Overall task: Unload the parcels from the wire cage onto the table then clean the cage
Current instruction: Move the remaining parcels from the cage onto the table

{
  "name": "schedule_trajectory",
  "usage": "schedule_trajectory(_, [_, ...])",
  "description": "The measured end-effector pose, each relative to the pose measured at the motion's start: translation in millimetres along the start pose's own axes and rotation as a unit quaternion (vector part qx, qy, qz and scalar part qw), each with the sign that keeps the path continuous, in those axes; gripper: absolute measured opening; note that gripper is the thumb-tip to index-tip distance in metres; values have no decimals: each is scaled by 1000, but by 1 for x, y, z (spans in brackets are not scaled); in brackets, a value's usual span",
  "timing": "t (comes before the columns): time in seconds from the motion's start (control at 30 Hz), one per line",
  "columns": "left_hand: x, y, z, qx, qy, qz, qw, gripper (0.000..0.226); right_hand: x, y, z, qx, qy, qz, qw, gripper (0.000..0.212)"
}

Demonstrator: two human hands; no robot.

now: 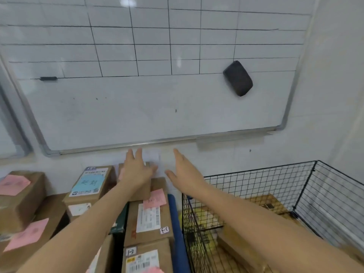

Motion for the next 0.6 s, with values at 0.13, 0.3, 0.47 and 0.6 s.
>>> schedule_trajectory(0.13, [-67, 25, 26, 36, 86, 56, 994, 81, -31, -62, 39, -23, 12, 53, 998, 67])
schedule_trajectory(0.3, [-148, 79, 53, 94, 142, 46, 984, 79, -100, -117, 88, -13, 59, 92, 994, 71])
schedule_trajectory(0.47, [-217, 164, 78, 206, 153, 17, 966, 79, -189, -161, 128, 28, 97, 93, 991, 74])
schedule_trajectory(0.6, [-251, 248, 106, 329, 135, -32, 934, 81, -266, -190, 154, 90, 132, 115, 980, 78])
Point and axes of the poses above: each hand's wrist, its own z-axis away from the middle knuckle, its own y-axis out of the palm, x = y × z, the point moved 6 cm from there along -z, towards the middle knuckle, and after that the axes turned 6 degrees about -z, right-handed, at the moved point
